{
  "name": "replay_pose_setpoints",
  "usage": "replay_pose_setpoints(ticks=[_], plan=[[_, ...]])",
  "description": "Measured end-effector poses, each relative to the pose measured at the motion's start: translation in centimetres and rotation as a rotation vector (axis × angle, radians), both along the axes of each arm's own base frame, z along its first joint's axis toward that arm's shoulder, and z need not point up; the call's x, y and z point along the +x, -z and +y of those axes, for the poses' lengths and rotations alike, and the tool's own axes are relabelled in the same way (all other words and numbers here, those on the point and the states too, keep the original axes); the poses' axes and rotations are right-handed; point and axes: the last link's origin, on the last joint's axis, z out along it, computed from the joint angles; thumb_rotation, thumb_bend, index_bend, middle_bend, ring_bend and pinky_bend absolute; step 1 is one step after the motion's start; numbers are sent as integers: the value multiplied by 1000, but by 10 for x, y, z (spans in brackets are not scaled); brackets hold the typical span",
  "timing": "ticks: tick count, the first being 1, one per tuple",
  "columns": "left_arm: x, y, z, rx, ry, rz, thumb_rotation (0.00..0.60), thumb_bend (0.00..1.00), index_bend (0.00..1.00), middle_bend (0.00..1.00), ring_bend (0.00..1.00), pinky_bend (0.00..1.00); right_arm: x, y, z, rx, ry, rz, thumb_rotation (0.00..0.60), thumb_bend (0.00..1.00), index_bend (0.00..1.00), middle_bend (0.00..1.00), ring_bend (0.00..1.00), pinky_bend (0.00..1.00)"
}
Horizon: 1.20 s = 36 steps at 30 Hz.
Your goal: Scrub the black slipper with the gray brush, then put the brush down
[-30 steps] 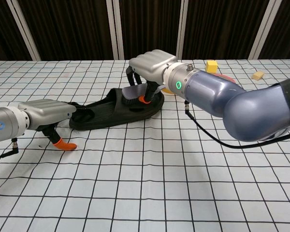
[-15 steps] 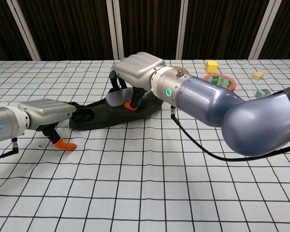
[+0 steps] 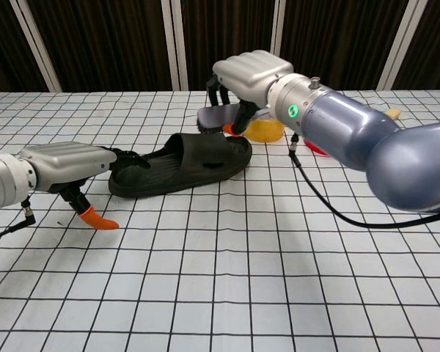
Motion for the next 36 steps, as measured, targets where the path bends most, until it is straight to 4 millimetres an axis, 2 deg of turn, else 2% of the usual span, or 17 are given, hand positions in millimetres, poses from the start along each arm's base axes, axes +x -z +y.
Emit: replay_pose_setpoints(ticks=[3,9,14,18,22,26,30,32,36], plan=[[-1,-13,-12,14,22,-54,458,244,0,0,1,51,-15,-13,-1,-14,48,-15,600,799,825,728,652,636],[-12,-51,-40,79,83,-124,437,241,0,0,0,51,-58,-41,2,-48,147,7,600,799,825,728,652,635],[-42,-86,-67,195,43,-160,448,209,0,0,0,50,-81,-46,18,-27,219,21,600,799,825,727,652,635],[-71,-106,-88,292,-22,-164,585,196,0,0,0,50,-91,-43,30,0,245,70,600,798,825,727,652,635],[-93,-123,-107,402,-48,-196,592,196,0,0,0,50,-102,-41,49,78,289,133,600,799,825,727,652,636],[-110,-132,-124,475,-50,-233,592,196,0,0,0,50,-117,-46,63,130,345,184,600,800,825,727,652,635],[-114,-128,-131,469,-46,-245,593,196,0,0,0,50,-128,-43,64,137,369,212,600,799,810,728,652,636],[-114,-124,-132,457,-47,-244,592,196,0,0,0,50,-136,-41,61,140,387,230,600,799,762,719,651,635],[-113,-120,-131,446,-40,-238,594,196,0,0,0,50,-146,-38,57,141,406,253,600,799,519,568,585,635]])
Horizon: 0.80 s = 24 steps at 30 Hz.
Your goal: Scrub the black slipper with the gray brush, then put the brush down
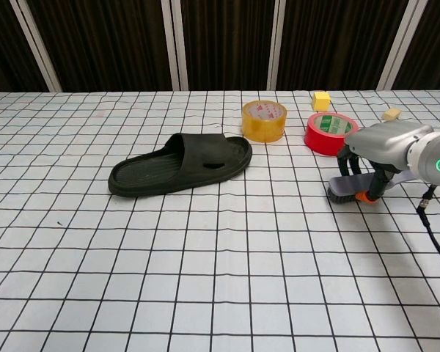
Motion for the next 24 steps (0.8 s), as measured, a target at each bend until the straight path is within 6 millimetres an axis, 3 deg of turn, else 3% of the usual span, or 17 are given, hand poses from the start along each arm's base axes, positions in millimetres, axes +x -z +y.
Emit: replay_pose_setpoints(ticks=[4,7,13,24], plan=[[-1,5,1,-24,-6,8,594,186,0,0,0,50,-1,0,-2,1,-9,5,600,800,191,410,477,635],[-2,7,2,-35,-11,14,593,171,0,0,0,50,-3,0,-2,25,-2,13,600,779,19,334,439,636],[1,7,-1,-54,3,6,593,164,0,0,0,50,1,-5,2,40,-21,35,600,643,0,262,385,630],[5,-1,-11,-43,32,-9,593,151,0,0,0,50,27,-24,24,45,-78,15,600,578,0,214,329,553]])
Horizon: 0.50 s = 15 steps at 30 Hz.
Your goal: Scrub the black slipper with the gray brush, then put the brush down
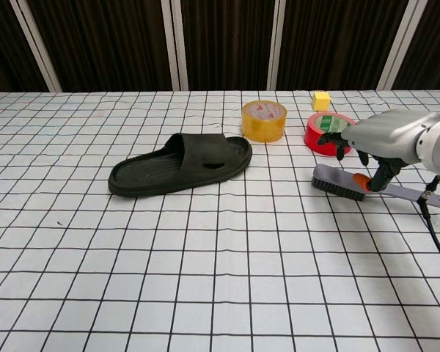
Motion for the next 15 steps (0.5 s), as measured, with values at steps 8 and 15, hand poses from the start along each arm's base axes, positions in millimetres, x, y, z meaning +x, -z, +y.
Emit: replay_pose_setpoints(ticks=[8,15], plan=[[-1,-16,-9,66,14,4,577,71,0,0,0,50,10,-38,29,-114,-85,-56,600,456,0,46,46,172],[-9,-41,-17,211,-38,41,541,15,0,0,0,43,-30,-88,84,-342,-74,-171,600,424,0,1,0,41]])
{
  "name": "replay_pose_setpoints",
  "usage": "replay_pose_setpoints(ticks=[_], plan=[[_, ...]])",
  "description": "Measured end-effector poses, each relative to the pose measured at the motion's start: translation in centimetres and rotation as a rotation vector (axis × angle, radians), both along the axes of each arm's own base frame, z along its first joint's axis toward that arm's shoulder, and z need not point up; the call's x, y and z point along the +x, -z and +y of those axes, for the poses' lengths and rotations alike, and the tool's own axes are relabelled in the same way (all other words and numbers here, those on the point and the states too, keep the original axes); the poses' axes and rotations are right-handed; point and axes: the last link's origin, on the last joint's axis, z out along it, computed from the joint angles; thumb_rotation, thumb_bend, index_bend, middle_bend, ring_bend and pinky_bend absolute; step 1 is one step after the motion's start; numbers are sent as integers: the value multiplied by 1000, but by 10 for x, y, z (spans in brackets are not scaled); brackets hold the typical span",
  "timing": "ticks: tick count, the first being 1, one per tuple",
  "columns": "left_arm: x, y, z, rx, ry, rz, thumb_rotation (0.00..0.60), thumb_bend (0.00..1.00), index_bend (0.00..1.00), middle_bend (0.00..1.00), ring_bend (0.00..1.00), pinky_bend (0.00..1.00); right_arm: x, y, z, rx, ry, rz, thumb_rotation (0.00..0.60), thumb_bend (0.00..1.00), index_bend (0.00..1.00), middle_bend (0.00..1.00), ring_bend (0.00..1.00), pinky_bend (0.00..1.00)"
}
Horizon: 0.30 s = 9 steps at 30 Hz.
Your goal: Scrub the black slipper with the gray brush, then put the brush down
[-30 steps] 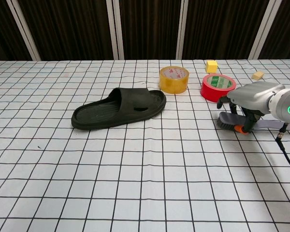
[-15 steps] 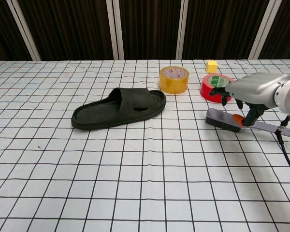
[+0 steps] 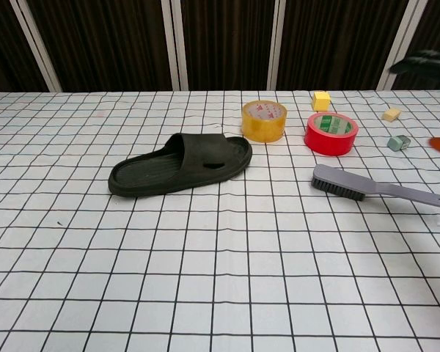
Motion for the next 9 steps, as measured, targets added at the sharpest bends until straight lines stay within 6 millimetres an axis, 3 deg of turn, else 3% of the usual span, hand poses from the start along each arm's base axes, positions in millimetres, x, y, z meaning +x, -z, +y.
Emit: replay_pose_setpoints(ticks=[5,7,9], plan=[[-1,-14,-6,71,-19,-13,540,14,0,0,0,43,-60,-27,62,-126,127,-115,600,398,0,0,0,19],[1,-14,-8,61,-15,-22,540,14,0,0,0,43,-75,-32,82,-132,144,-115,600,398,0,0,0,19],[3,-13,-9,46,-14,-26,539,15,0,0,0,43,-79,-37,89,-149,133,-102,600,398,0,0,0,15]])
